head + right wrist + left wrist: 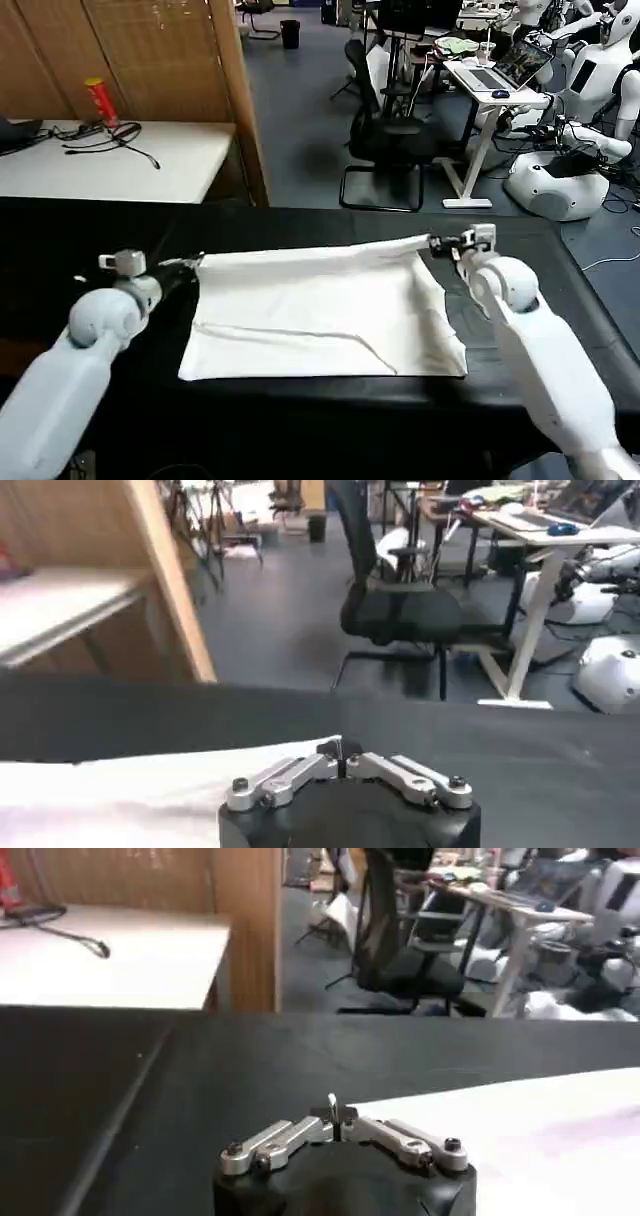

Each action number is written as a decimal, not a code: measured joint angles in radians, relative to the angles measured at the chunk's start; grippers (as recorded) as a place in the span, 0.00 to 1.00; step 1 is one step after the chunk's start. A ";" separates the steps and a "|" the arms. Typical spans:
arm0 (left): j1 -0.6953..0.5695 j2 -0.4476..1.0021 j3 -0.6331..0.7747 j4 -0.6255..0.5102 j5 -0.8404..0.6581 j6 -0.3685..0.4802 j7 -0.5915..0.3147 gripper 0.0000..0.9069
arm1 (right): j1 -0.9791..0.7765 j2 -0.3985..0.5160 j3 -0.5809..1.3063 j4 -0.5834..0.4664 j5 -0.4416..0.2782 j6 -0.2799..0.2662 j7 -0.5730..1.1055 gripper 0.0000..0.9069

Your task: Fold and organize the clothes.

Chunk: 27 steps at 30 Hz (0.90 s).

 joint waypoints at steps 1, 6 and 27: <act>0.021 0.009 -0.008 -0.021 -0.001 0.003 -0.001 0.00 | -0.025 -0.015 0.008 0.027 0.002 0.000 0.001 0.00; 0.122 0.053 -0.052 -0.120 0.003 0.012 -0.004 0.00 | -0.132 -0.071 0.038 0.136 0.009 0.000 0.002 0.00; 0.353 0.064 -0.109 -0.223 0.081 0.001 0.003 0.00 | -0.357 -0.128 0.060 0.250 -0.001 0.001 0.027 0.00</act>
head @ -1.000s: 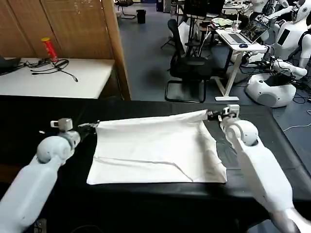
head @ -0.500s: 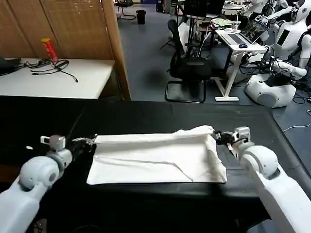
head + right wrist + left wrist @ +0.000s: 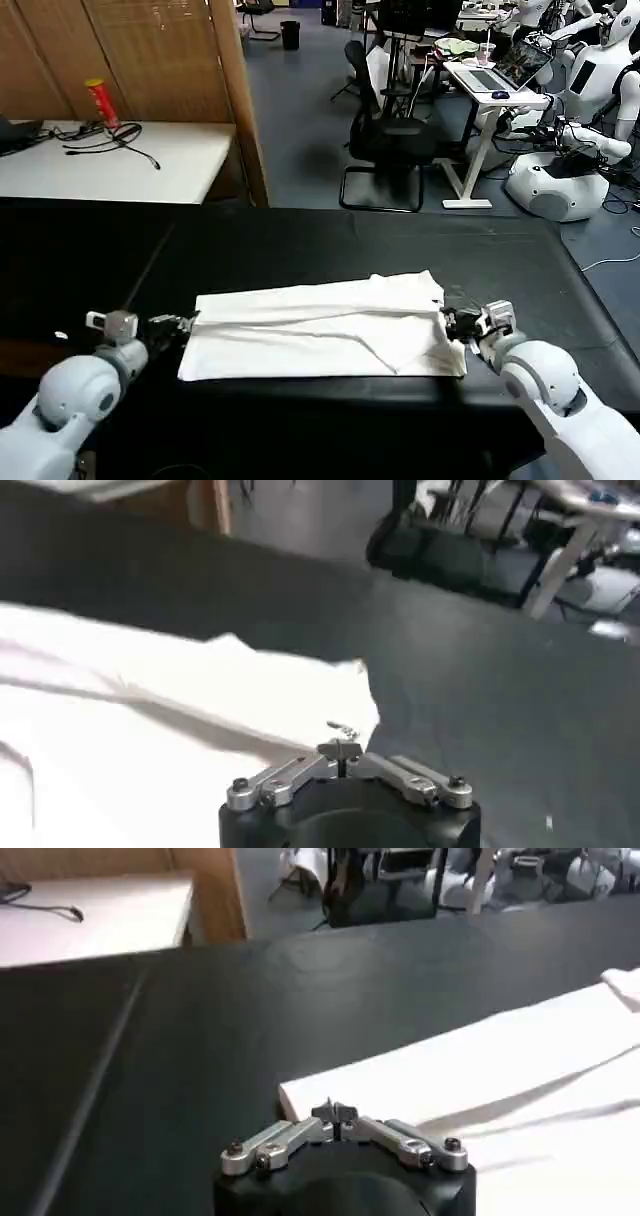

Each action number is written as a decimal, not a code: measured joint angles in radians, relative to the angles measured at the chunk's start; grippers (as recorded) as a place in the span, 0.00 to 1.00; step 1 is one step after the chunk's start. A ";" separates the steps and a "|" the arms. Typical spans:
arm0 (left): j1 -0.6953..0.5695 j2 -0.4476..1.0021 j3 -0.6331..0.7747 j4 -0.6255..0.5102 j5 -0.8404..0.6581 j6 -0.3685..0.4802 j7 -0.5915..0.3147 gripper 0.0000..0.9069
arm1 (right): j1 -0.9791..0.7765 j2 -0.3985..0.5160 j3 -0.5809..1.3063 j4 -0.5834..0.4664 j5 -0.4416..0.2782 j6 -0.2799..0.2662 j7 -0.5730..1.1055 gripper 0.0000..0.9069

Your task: Fold and organize the clothes.

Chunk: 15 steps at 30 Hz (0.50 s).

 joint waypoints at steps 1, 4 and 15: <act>0.006 -0.003 0.000 0.000 0.006 -0.001 0.000 0.00 | -0.003 0.000 0.001 0.001 0.000 0.000 0.003 0.00; 0.021 -0.013 0.001 0.006 0.032 -0.007 0.002 0.00 | -0.013 -0.002 0.004 0.010 -0.003 0.000 0.023 0.00; 0.042 -0.033 0.007 0.025 0.082 -0.033 0.005 0.97 | -0.043 -0.005 0.017 0.026 -0.015 0.000 -0.004 0.05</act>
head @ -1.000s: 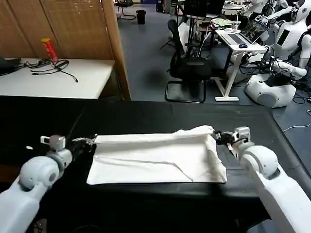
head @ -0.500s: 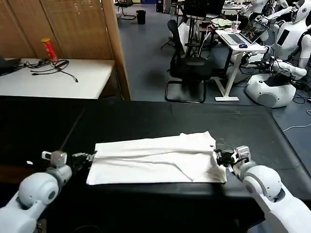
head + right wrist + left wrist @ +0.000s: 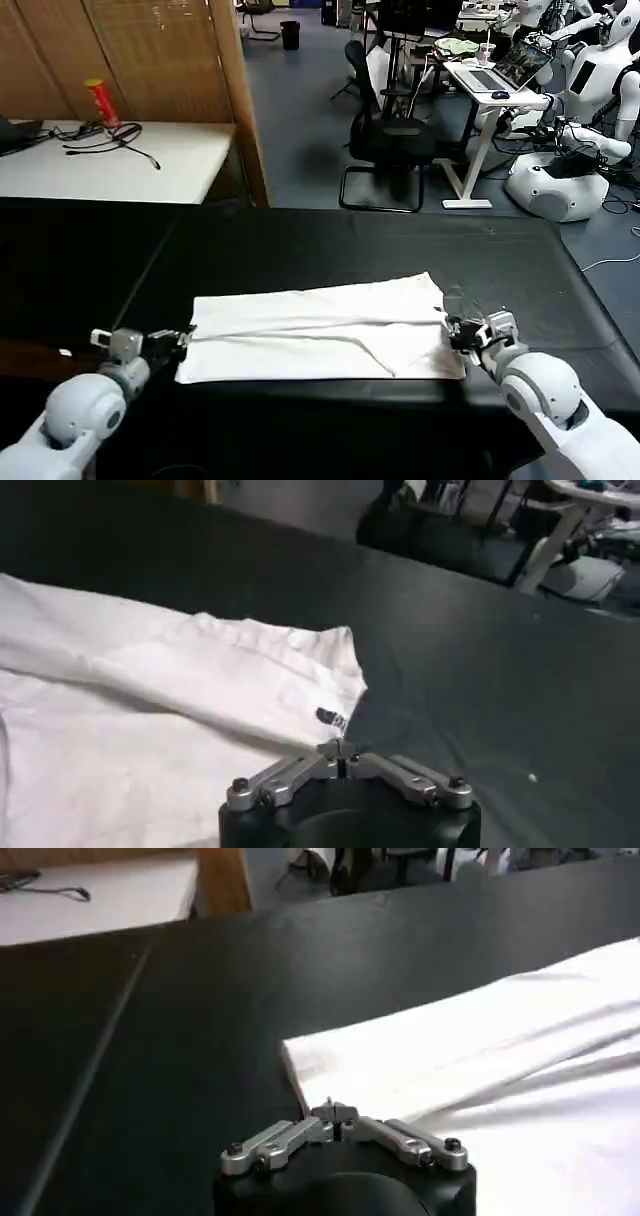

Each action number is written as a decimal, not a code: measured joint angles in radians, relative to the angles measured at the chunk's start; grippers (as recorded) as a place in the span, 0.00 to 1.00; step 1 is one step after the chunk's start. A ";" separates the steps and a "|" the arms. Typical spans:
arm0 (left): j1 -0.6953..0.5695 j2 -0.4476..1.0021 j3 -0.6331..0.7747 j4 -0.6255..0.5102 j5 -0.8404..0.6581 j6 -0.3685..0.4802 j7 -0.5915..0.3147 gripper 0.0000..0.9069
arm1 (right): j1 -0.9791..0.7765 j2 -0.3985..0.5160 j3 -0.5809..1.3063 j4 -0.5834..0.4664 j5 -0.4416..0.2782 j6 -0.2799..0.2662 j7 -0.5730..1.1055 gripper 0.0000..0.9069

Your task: Fold and organize the clothes.

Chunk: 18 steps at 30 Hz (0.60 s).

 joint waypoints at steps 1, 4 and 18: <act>0.001 -0.001 0.000 -0.002 0.000 0.003 0.000 0.97 | -0.003 0.000 0.000 0.004 0.005 0.000 -0.005 0.91; 0.009 -0.001 -0.005 -0.013 0.002 0.011 0.002 0.97 | -0.013 -0.001 0.009 0.016 0.018 0.000 -0.014 0.97; -0.038 -0.012 -0.061 -0.031 -0.072 0.000 -0.014 0.97 | 0.059 0.051 0.039 -0.024 0.093 0.002 0.037 0.97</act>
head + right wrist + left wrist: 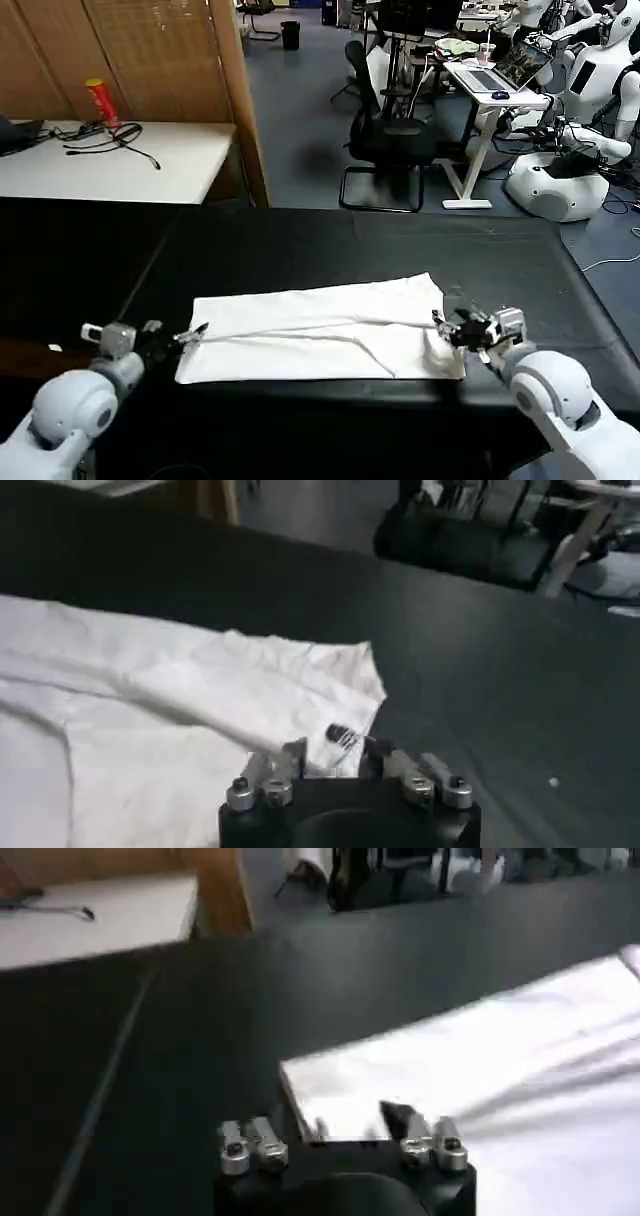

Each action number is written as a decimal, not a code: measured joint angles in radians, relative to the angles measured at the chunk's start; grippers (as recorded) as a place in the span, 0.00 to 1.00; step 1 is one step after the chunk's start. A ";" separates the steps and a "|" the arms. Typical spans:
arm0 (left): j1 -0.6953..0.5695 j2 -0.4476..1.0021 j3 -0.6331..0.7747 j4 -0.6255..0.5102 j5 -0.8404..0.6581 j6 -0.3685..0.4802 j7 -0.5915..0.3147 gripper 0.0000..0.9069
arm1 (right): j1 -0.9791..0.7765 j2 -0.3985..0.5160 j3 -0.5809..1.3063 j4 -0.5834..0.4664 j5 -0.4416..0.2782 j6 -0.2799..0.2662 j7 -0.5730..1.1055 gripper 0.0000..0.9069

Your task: Fold and organize the clothes.

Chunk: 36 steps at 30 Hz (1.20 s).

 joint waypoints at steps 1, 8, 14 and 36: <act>-0.020 -0.005 0.002 0.016 -0.017 -0.013 0.000 0.97 | 0.018 0.014 -0.006 -0.017 -0.003 0.013 0.006 0.97; -0.155 -0.058 0.047 0.128 -0.098 -0.025 -0.007 0.97 | 0.151 0.119 -0.059 -0.171 -0.060 0.113 0.008 0.97; -0.220 -0.096 0.074 0.209 -0.137 -0.010 -0.010 0.97 | 0.219 0.179 -0.087 -0.274 -0.093 0.132 0.008 0.97; -0.215 -0.115 0.083 0.275 -0.120 0.014 -0.008 0.00 | 0.253 0.240 -0.104 -0.361 -0.144 0.116 0.011 0.04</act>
